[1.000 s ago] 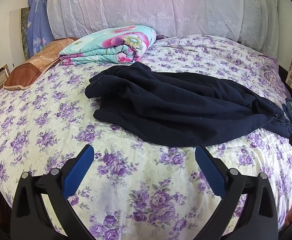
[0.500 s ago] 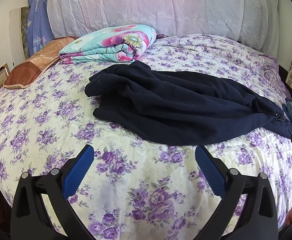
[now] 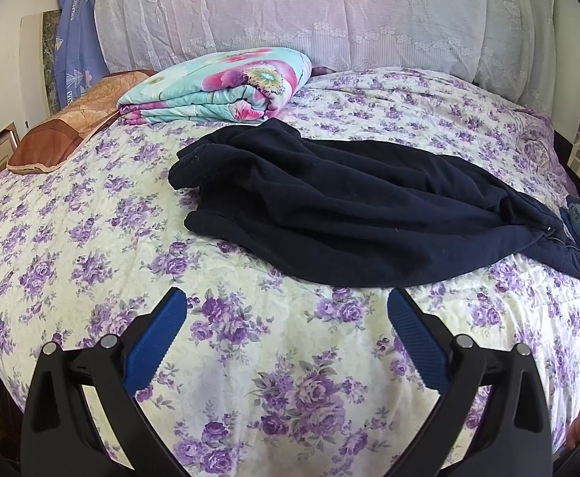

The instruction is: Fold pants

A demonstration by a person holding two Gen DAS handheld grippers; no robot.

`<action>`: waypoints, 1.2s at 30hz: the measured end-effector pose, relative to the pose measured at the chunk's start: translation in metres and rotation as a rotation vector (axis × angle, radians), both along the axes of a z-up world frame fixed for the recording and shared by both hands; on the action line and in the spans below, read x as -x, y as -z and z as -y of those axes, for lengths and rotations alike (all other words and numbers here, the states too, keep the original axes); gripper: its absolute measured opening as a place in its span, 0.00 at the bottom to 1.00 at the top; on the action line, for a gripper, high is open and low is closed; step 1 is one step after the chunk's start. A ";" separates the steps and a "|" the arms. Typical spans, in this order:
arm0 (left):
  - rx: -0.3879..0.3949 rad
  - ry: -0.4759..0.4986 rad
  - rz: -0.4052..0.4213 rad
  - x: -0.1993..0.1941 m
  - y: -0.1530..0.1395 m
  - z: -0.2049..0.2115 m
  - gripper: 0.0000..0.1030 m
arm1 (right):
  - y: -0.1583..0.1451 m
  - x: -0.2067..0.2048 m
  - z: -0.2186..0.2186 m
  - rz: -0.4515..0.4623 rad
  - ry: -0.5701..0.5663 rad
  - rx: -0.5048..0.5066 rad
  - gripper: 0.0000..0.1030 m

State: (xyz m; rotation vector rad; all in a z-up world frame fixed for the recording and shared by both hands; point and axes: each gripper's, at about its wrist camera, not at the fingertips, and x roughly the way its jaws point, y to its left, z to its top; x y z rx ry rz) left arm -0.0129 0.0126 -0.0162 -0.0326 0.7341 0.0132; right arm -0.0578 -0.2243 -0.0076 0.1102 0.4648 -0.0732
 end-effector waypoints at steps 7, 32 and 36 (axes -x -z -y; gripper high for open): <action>0.004 -0.006 -0.010 0.000 0.001 0.002 0.96 | 0.000 -0.001 -0.001 -0.001 0.002 0.002 0.97; 0.007 -0.006 -0.023 -0.004 0.000 0.000 0.96 | 0.007 -0.001 0.004 -0.011 0.005 -0.011 0.97; 0.002 -0.002 -0.027 -0.004 0.006 -0.002 0.96 | 0.013 -0.002 0.005 -0.017 0.002 -0.010 0.97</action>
